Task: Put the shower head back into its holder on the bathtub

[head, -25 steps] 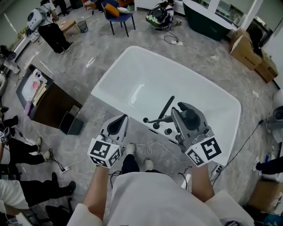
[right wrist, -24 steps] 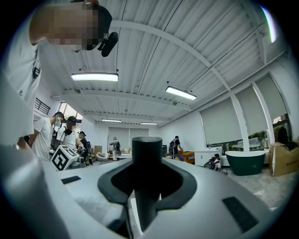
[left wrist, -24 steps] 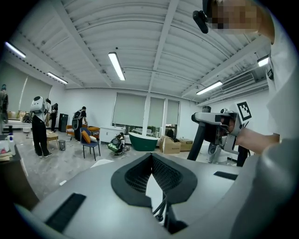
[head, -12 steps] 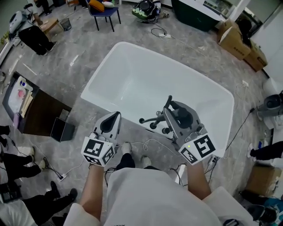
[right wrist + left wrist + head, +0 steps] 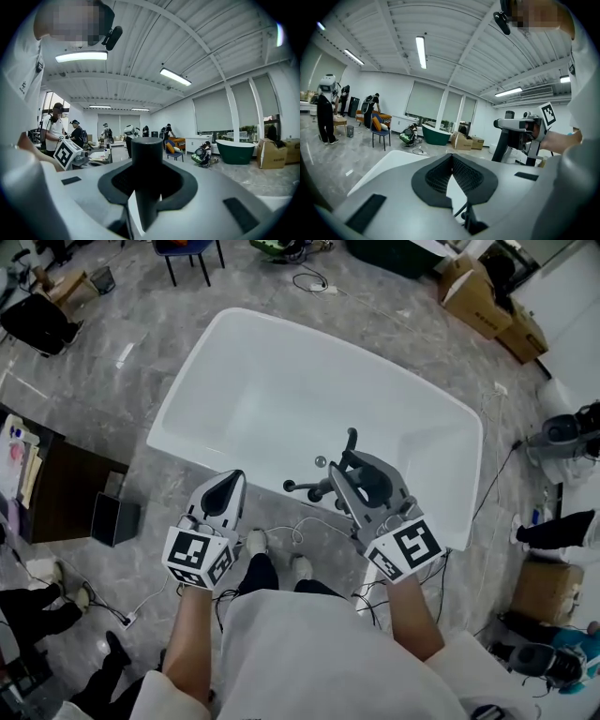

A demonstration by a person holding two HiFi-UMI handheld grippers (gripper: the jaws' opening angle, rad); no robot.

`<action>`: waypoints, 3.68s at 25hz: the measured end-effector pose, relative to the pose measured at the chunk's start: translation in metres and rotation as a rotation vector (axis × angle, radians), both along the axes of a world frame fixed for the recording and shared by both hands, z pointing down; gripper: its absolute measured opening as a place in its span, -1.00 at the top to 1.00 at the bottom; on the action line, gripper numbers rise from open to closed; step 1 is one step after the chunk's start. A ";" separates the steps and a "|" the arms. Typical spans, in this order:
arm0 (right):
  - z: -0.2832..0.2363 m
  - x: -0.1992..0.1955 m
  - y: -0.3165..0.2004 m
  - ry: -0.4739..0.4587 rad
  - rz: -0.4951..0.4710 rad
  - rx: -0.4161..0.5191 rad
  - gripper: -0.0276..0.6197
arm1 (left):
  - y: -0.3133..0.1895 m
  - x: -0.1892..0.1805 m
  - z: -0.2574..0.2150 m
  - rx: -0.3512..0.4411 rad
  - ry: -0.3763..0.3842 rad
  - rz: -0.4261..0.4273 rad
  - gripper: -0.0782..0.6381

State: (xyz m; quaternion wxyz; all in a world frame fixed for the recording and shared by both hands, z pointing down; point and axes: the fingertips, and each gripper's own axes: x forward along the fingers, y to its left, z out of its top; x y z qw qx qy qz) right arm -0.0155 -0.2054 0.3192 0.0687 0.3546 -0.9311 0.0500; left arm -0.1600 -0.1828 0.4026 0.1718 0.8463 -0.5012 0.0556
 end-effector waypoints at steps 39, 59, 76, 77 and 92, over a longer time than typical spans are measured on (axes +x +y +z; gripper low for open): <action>0.171 -0.013 -0.044 0.060 0.140 -0.184 0.58 | -0.019 0.025 0.086 -0.131 -0.008 0.121 0.75; 0.255 -0.014 -0.042 0.088 0.288 -0.265 0.58 | -0.026 0.043 0.129 -0.189 -0.022 0.168 0.75; 0.334 0.002 -0.037 0.113 0.436 -0.319 0.58 | -0.024 0.060 0.179 -0.223 -0.041 0.233 0.75; 0.339 0.002 -0.037 0.118 0.439 -0.321 0.58 | -0.023 0.060 0.183 -0.226 -0.042 0.236 0.75; 0.367 0.005 -0.037 0.109 0.455 -0.343 0.58 | -0.026 0.065 0.213 -0.246 -0.046 0.265 0.75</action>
